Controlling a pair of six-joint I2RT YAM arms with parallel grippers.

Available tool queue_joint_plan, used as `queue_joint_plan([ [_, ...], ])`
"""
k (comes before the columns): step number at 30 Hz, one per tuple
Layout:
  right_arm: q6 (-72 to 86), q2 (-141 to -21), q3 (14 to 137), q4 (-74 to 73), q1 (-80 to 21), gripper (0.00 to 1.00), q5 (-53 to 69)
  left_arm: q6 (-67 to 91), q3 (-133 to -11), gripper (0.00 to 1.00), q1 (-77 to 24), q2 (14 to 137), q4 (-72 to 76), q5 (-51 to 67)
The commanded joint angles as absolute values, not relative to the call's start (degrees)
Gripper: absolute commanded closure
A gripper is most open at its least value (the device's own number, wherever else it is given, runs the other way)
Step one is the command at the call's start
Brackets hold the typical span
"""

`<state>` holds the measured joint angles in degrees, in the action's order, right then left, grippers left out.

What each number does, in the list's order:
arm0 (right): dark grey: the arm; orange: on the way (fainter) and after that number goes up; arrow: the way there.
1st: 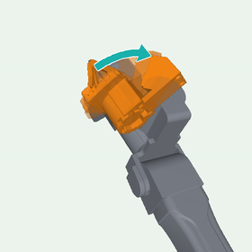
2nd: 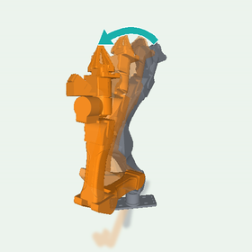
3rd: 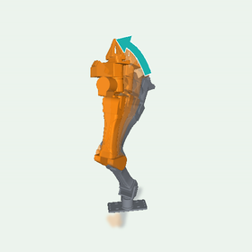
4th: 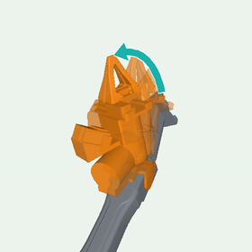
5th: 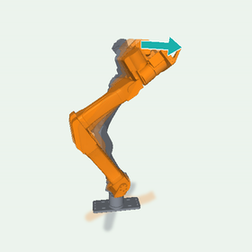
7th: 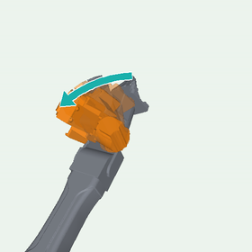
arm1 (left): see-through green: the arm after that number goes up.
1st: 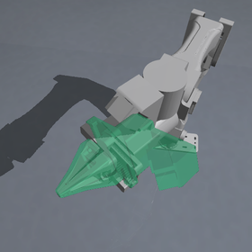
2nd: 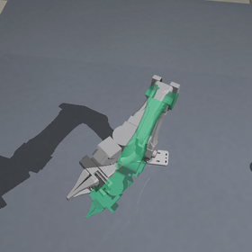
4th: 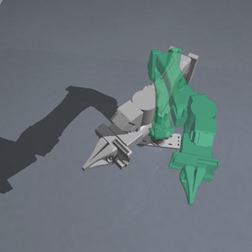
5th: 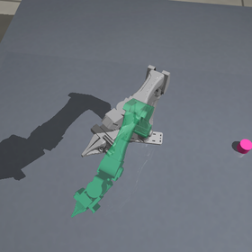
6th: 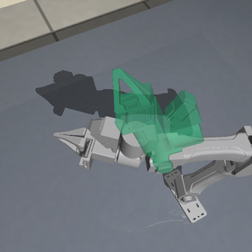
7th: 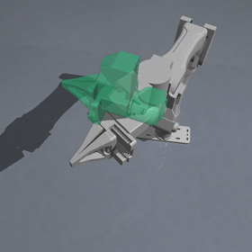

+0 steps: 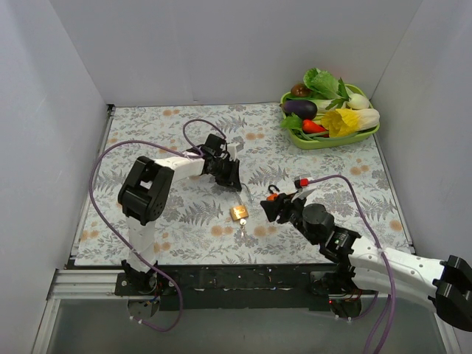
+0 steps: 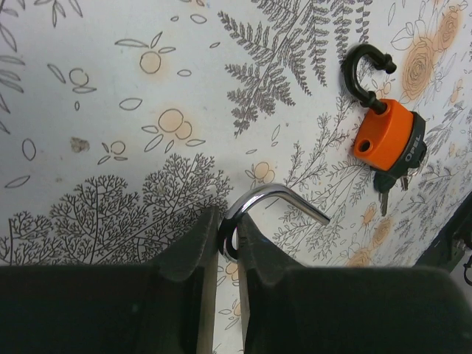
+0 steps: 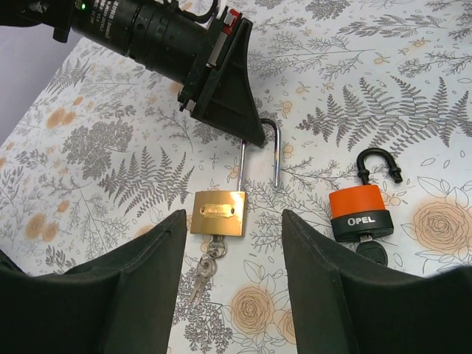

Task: Unlock with the key

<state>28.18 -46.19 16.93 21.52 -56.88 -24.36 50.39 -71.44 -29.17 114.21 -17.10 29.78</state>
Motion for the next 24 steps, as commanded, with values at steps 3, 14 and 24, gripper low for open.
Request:
queue_joint_plan([
  [3, 27.9, -44.7, 16.7, 19.7, -56.5, 0.39, -27.2, 45.6, -74.6, 0.87, -30.9, 117.5, -24.8, 22.6],
  [14, 27.6, -42.4, 16.8, 17.2, -56.4, 0.38, -29.2, 47.4, -72.9, 0.1, -31.3, 112.1, -19.3, 19.1],
  [24, 25.3, -39.6, 17.5, 14.6, -56.4, 0.35, -32.1, 51.3, -66.0, 0.02, -31.3, 102.8, -8.8, 12.0],
])
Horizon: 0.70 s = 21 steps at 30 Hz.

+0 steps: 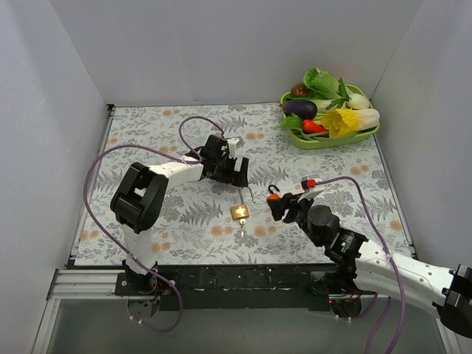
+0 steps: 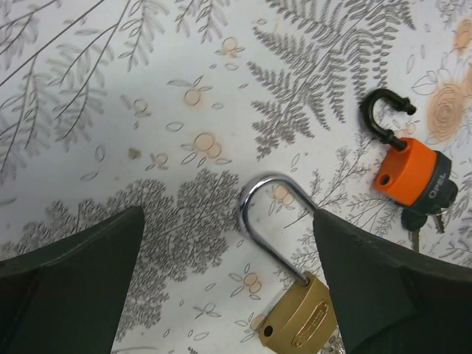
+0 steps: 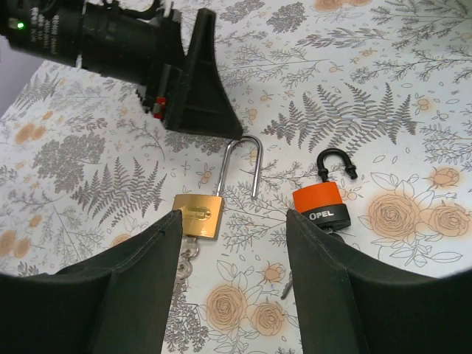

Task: Unlock with the key

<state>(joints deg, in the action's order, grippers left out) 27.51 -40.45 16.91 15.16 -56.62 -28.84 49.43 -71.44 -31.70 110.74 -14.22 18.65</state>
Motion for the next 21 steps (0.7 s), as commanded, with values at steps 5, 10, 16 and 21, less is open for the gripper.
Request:
queue_joint_plan([
  [5, 21.8, -43.0, 19.3, 15.3, -55.1, 0.3, -28.6, 55.7, -60.9, 0.02, -31.2, 97.3, -2.1, 6.4],
  [10, 20.5, -48.1, 21.6, 16.3, -48.4, 0.29, -21.7, 62.5, -51.8, 0.02, -28.6, 90.0, 5.1, 0.7],
  [16, 20.5, -49.0, 20.7, 19.9, -31.7, 0.29, -7.1, 68.6, -45.4, 0.02, -22.0, 81.4, 8.3, -3.3],
  [21, 18.9, -49.2, 22.2, 17.5, -18.6, 0.28, 2.3, 73.2, -41.0, 0.02, -9.5, 75.0, 7.2, 3.8],
])
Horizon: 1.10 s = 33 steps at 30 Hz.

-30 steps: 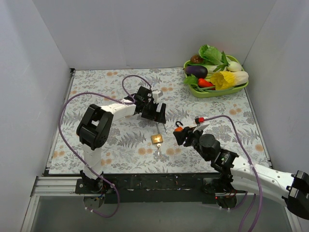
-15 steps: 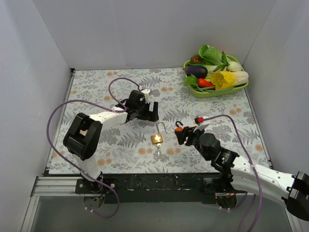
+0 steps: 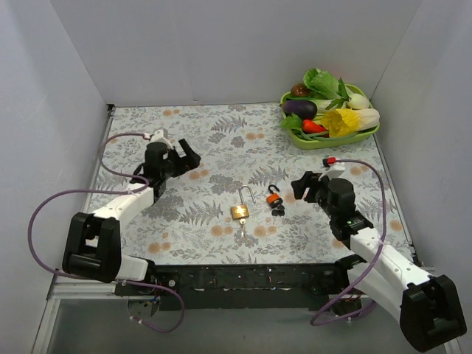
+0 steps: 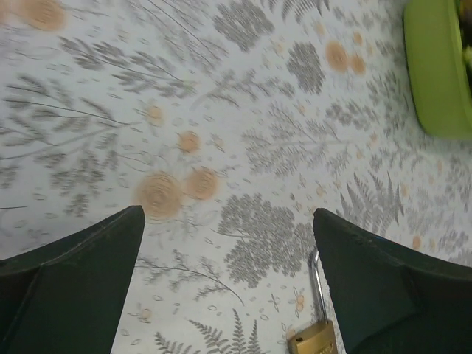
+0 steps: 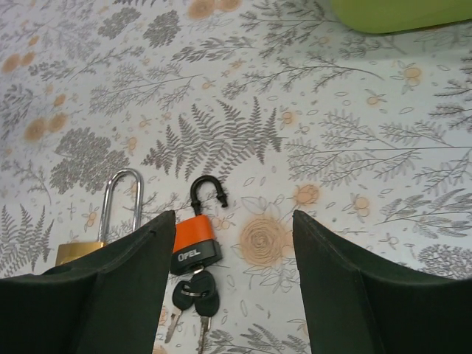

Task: Unlock with the key

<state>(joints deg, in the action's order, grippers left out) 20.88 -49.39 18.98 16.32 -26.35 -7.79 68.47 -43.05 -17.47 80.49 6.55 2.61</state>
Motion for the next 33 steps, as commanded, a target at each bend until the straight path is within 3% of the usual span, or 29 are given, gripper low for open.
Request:
queue_joint_plan([
  [1, 18.4, -49.1, 22.7, 16.7, -17.2, 0.29, 3.2, 72.7, -41.2, 0.02, -9.0, 73.8, 6.1, 2.9],
  [16, 12.3, -36.0, 27.4, 5.9, -13.3, 0.28, -1.8, 65.0, -43.4, 0.02, -8.0, 43.0, -10.3, -7.2],
  [33, 12.9, -28.3, 24.1, 6.6, -13.4, 0.29, -4.4, 66.2, -41.1, 0.02, -8.0, 37.0, -12.6, -13.4],
])
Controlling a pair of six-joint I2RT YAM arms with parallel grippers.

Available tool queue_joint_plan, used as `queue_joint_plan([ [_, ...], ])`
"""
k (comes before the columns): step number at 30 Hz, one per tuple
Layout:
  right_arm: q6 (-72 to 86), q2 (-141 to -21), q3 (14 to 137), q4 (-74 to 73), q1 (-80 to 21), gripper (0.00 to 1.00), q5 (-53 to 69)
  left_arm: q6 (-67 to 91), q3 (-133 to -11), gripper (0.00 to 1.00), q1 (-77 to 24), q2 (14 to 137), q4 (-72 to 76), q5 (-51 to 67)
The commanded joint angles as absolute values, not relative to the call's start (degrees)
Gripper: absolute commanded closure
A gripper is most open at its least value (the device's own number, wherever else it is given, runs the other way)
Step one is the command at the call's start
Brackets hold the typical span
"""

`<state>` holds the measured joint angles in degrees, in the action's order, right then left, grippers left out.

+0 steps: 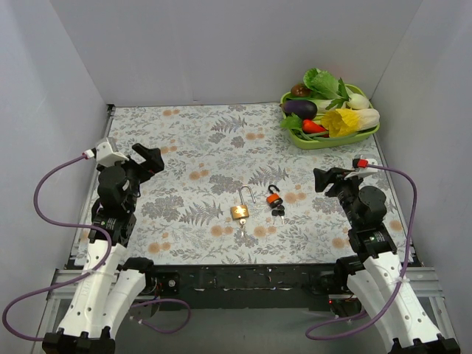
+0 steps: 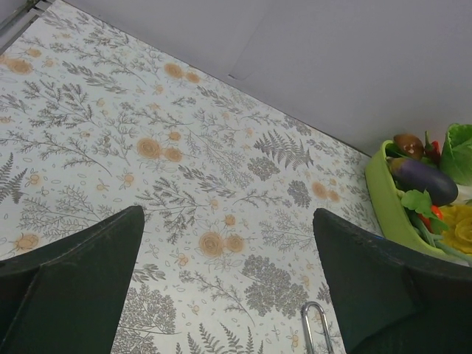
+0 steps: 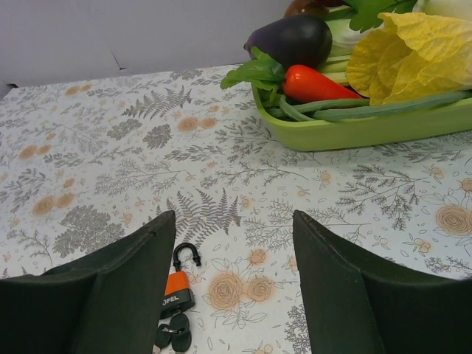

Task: Unlock with the key

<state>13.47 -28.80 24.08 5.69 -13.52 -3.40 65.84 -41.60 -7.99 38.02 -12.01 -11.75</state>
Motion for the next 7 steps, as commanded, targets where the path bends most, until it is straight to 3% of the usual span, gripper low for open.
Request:
queue_joint_plan([
  [1, 12.9, -28.4, 24.1, 6.7, -13.4, 0.29, -4.3, 66.3, -41.2, 0.02, -8.0, 37.4, -12.8, -13.2],
  [7, 12.9, -28.4, 23.8, 6.9, -13.3, 0.28, -4.5, 67.1, -42.0, 0.02, -8.0, 38.2, -13.7, -13.3],
])
